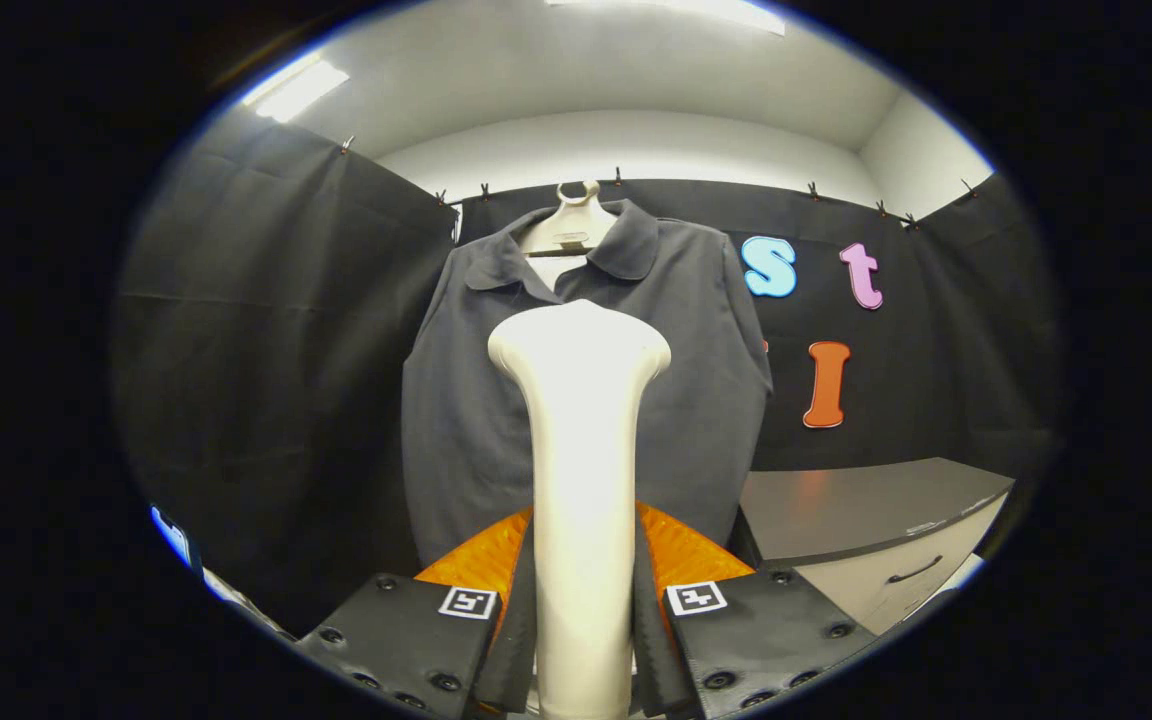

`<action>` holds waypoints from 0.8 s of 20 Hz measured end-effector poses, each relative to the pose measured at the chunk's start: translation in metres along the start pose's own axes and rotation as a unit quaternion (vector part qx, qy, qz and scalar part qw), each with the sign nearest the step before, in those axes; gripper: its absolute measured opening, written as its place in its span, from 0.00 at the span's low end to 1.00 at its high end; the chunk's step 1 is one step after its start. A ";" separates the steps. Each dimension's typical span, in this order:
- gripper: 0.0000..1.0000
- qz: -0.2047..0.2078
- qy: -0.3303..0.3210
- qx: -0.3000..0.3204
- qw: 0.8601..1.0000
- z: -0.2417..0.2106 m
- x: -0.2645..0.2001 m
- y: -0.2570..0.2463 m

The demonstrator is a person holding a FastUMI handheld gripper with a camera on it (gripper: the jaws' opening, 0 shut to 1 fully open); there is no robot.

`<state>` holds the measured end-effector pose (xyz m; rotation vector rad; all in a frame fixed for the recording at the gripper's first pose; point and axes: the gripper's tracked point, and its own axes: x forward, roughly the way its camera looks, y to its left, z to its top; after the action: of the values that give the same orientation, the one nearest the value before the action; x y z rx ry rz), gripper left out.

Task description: Iron the clothes twice with a garment steamer, once on the left side and once on the right side.

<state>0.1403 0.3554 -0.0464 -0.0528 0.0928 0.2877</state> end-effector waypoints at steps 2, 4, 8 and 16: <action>0.48 -0.013 -0.003 0.000 1.000 0.002 -0.006 -0.013; 0.48 -0.025 -0.007 -0.003 1.000 0.004 -0.010 -0.025; 0.48 -0.037 -0.009 -0.004 0.999 0.007 -0.017 -0.039; 0.48 -0.035 -0.019 -0.002 0.999 0.003 0.006 -0.043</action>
<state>0.1580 0.3163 -0.0427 -0.0542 0.0529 0.2194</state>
